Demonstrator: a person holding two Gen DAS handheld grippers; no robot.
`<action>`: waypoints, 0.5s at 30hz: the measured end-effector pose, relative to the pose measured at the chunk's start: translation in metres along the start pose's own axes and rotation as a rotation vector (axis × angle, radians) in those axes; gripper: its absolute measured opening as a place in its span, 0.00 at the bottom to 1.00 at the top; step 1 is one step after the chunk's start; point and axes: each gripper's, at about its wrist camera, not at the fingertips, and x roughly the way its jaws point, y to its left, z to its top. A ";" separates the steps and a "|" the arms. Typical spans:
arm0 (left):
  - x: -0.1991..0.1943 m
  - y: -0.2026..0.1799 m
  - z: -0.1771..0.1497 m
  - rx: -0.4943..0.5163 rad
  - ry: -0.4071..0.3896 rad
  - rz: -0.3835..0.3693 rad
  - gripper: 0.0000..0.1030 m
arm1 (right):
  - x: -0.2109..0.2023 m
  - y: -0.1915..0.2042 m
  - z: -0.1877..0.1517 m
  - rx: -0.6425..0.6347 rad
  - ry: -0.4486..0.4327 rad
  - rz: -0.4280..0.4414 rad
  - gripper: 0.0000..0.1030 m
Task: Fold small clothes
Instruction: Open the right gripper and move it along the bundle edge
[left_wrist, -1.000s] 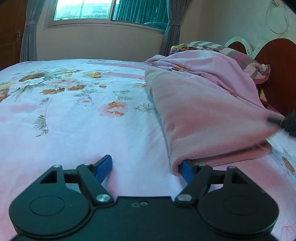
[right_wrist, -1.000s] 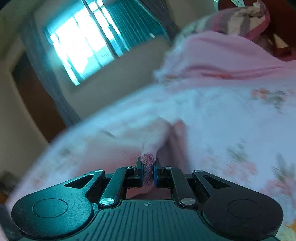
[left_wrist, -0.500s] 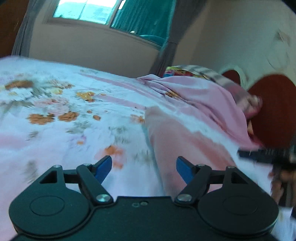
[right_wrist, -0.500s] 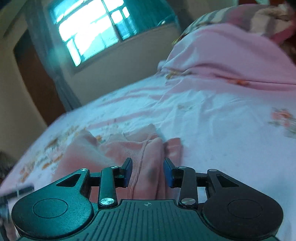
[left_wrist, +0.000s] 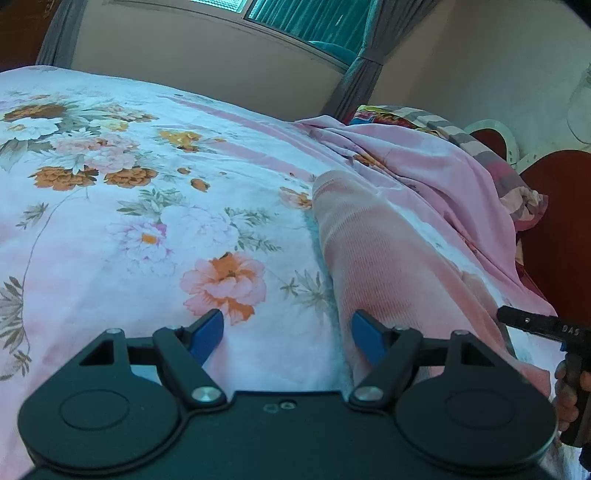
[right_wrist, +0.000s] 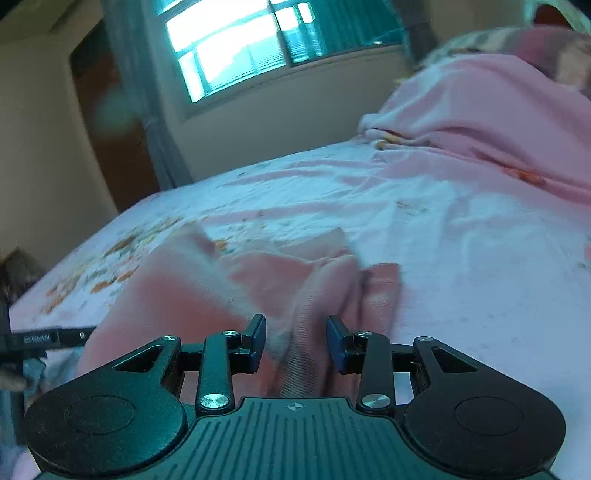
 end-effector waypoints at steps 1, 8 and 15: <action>0.000 0.000 0.000 0.000 -0.001 0.000 0.72 | -0.001 -0.006 0.000 0.044 0.016 0.016 0.36; 0.002 0.000 0.001 -0.003 -0.006 -0.004 0.72 | 0.023 -0.036 -0.001 0.259 0.119 0.125 0.36; 0.008 -0.002 0.003 0.002 -0.004 0.003 0.72 | 0.057 -0.036 0.023 0.243 0.170 0.216 0.13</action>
